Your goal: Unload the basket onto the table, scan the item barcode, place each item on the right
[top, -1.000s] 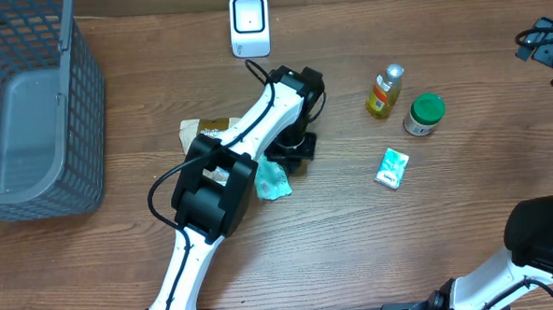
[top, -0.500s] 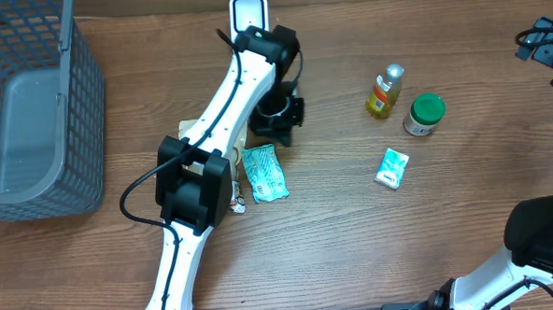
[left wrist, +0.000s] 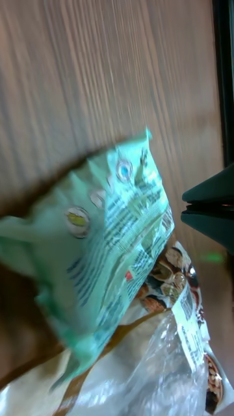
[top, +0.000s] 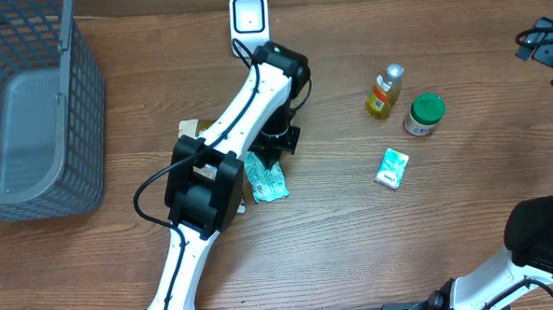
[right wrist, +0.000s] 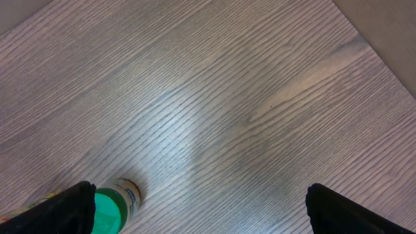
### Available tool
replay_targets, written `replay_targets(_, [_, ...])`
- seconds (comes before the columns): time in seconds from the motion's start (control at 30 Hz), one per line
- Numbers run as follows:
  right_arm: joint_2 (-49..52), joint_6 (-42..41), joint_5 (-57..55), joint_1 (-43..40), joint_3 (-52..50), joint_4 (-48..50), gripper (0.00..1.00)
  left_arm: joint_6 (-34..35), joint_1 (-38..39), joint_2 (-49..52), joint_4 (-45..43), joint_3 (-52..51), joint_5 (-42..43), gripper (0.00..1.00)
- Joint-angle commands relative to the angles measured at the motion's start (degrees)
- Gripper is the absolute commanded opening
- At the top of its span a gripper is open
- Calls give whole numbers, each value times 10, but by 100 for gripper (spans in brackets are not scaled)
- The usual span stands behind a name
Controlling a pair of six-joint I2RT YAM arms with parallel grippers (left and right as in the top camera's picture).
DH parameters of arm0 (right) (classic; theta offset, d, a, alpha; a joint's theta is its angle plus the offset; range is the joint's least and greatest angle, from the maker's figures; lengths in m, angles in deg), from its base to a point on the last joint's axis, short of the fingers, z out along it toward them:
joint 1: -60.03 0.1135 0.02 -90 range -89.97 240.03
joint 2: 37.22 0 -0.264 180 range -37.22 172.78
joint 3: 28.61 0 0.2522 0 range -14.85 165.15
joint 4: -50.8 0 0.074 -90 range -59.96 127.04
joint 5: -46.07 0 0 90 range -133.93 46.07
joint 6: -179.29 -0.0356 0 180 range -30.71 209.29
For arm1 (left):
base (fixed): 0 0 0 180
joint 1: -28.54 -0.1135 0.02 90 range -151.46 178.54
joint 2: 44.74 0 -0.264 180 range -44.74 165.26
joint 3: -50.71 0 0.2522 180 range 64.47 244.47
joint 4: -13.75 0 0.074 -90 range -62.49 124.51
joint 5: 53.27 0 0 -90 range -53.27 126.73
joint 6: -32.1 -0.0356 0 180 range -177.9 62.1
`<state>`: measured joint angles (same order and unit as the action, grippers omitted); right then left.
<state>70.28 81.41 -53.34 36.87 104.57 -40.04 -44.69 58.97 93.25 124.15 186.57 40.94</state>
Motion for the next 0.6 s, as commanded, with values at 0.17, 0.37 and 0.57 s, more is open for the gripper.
replay_targets(0.17, [-3, -3, -4, -1, 5, 3, 100, 53, 3, -43, 2, -131, -100, 4])
replay_targets(0.37, [-3, -3, -4, -1, 5, 3, 100, 72, 4, -151, -23, -134, -107, 5])
replay_targets(0.57, [-3, -3, -4, -1, 5, 3, 100, 88, 3, -258, -90, -134, -108, 4])
